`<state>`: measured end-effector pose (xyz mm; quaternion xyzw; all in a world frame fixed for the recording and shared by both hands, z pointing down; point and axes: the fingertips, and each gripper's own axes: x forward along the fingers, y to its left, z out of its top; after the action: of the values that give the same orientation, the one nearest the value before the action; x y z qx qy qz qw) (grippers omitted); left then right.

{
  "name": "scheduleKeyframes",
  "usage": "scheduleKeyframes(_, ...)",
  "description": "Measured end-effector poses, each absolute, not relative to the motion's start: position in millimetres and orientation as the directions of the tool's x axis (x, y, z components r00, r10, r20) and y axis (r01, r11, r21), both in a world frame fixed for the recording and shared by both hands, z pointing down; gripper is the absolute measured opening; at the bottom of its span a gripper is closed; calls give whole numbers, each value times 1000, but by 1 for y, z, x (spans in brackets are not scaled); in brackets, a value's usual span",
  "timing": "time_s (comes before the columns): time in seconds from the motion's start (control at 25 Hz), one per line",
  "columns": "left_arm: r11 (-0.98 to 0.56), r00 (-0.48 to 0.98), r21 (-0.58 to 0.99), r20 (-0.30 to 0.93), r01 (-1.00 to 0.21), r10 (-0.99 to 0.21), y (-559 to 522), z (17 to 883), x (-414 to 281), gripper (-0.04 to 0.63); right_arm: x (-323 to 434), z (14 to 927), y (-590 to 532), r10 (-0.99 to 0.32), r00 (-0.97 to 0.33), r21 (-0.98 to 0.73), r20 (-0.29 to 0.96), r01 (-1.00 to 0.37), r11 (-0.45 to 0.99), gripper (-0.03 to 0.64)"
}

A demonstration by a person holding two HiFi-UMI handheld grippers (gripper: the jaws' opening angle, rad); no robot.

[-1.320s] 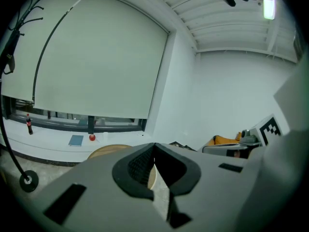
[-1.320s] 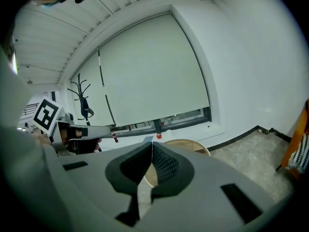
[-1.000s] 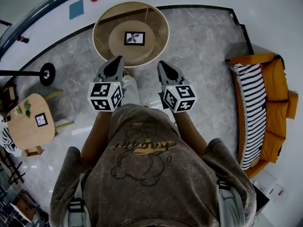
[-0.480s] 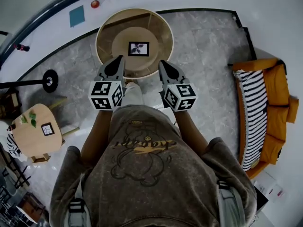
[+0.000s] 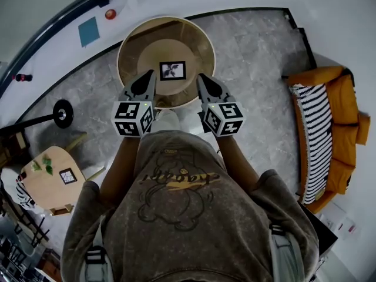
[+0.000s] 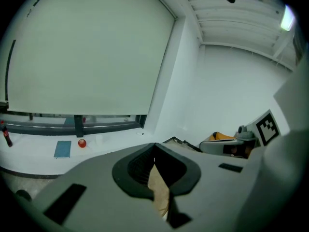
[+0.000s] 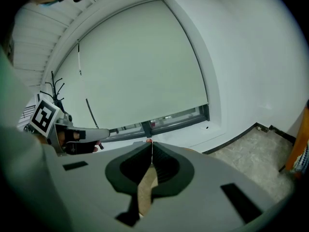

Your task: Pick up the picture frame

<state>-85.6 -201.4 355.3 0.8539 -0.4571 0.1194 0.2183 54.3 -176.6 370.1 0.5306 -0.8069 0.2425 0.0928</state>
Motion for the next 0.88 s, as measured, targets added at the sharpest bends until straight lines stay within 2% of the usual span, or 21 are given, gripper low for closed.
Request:
scheduleKeyframes(0.44, -549, 610, 271, 414, -791, -675, -245, 363, -93, 17, 34, 376, -223, -817, -389, -292, 426, -914, 284, 20)
scheduleKeyframes(0.88, -521, 588, 276, 441, -808, -678, -264, 373, -82, 17, 44, 385, -242, -786, -427, -303, 447, -899, 316, 19)
